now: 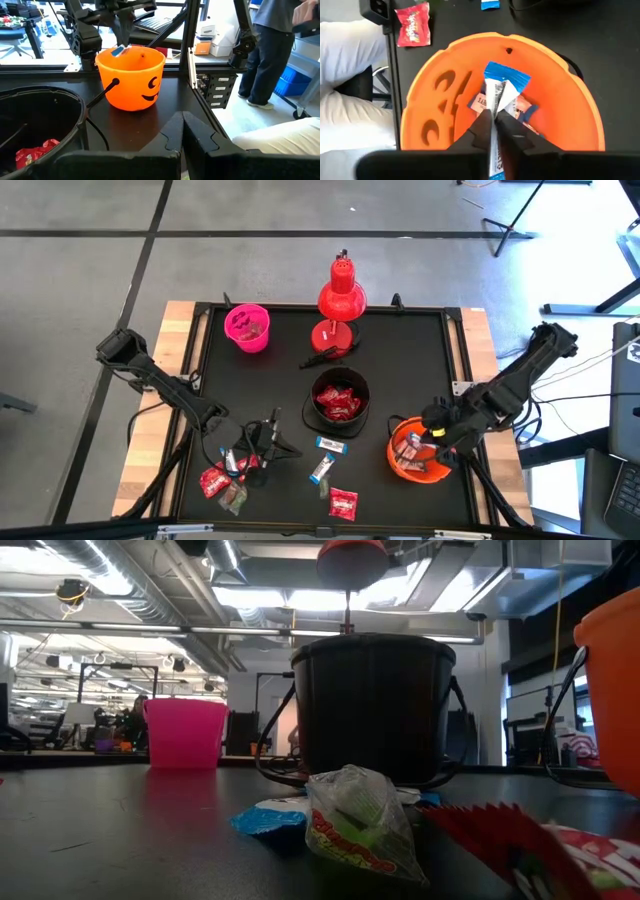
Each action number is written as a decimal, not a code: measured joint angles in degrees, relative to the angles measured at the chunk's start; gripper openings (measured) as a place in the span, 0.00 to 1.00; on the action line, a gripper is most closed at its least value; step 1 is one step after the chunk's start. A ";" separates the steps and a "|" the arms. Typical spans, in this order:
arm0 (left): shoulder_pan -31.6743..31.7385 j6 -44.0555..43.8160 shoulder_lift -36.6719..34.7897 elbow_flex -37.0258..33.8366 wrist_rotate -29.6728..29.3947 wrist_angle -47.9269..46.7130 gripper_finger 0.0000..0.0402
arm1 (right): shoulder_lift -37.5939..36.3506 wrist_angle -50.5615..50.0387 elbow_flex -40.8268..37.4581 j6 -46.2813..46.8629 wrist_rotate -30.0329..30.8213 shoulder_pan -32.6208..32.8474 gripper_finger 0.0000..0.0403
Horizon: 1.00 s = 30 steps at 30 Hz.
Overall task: Organize candy in baskets
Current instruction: Put the white chocolate into the orange bucket, then put the green gummy into the pink bucket
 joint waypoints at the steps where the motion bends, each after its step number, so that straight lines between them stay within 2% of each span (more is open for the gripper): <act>1: 0.02 0.02 0.00 0.00 0.00 -0.15 0.00 | 0.22 0.13 -0.01 -0.02 0.03 0.00 0.09; 8: 0.07 0.00 0.00 0.00 0.00 -0.34 0.00 | 0.94 0.32 0.04 -0.13 2.42 -0.01 0.35; 12: 0.07 0.00 0.00 0.00 -0.02 -0.33 0.00 | 0.96 1.87 1.30 -1.74 5.56 -0.11 0.44; 17: 0.57 0.32 0.03 0.00 0.07 0.49 0.00 | 1.04 11.13 4.08 -10.78 12.94 -0.11 0.46; 22: 1.74 -0.08 3.15 0.09 2.03 2.17 0.00 | 4.65 27.49 5.43 -29.47 20.53 -0.11 0.45; 25: 1.95 -0.38 5.64 0.09 5.27 5.25 0.00 | 8.86 33.86 6.19 -37.24 20.99 -0.65 0.45; 30: 1.78 0.42 10.61 0.09 10.87 11.65 0.00 | 17.05 35.21 9.43 -39.37 15.85 -3.26 0.45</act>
